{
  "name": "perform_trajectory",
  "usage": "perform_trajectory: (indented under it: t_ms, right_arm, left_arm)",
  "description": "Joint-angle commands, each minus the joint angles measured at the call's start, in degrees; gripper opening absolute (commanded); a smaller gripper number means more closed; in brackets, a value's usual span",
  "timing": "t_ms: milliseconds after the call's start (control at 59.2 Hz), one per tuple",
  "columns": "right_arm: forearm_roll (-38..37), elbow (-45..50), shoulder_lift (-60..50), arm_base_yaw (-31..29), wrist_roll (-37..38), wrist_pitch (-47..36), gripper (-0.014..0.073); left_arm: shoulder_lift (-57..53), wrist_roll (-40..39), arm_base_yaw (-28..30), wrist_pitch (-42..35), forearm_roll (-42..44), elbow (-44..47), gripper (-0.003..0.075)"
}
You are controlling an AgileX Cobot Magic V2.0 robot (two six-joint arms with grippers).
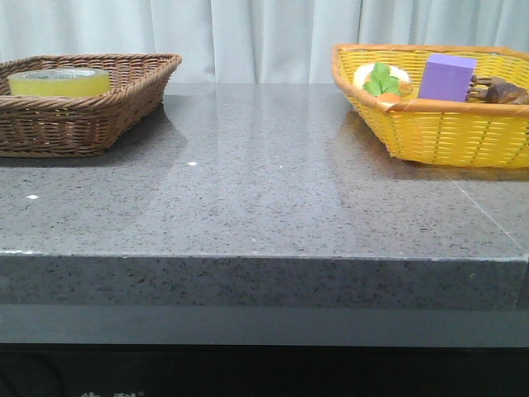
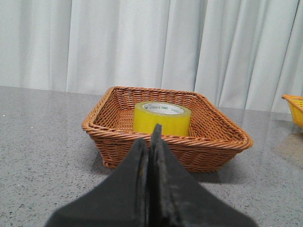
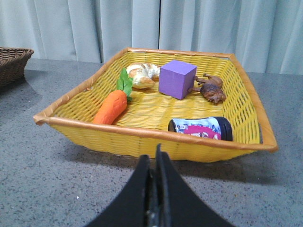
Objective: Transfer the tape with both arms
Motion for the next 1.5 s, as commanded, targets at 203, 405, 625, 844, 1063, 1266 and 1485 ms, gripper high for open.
perform_trajectory:
  t_ms: [203,405,625,844,1063,1266,1485]
  right_arm:
    - [-0.3,6.9,-4.1,-1.1,-0.4,-9.3,-0.0067]
    - [-0.3,7.0,-4.2,-2.2,-0.4,-9.2,-0.0067]
    - [-0.3,7.0,-4.1,-2.2,-0.4,-9.2,-0.0067]
    - [-0.3,7.0,-4.1,-2.2,-0.4,-9.2,-0.0067]
    - [-0.3,7.0,-4.2,-2.4,-0.4,-9.8,-0.0067]
    - [-0.4,7.0,-4.2,-5.7,-0.4,-9.8,-0.0067]
    - [-0.4,7.0,-4.2,-7.0,-0.4,-9.8,-0.0067]
  left_arm:
    - [-1.1,-0.4,-0.2,-4.8,-0.1,0.4,-0.0020]
    - [-1.1,-0.4,-0.2,-4.8,-0.1,0.4,-0.0020]
    - [-1.1,-0.4,-0.2,-4.8,-0.1,0.4,-0.0020]
    - [-1.1,-0.4,-0.2,-4.8,-0.1,0.4,-0.0020]
    - [-1.1,-0.4,-0.2,-4.8,-0.1,0.4,-0.0020]
    - [-1.1,-0.4,-0.2,-4.8,-0.1,0.4,-0.0020]
    - [-1.1,-0.4,-0.2,-4.8,-0.1,0.4,-0.0020]
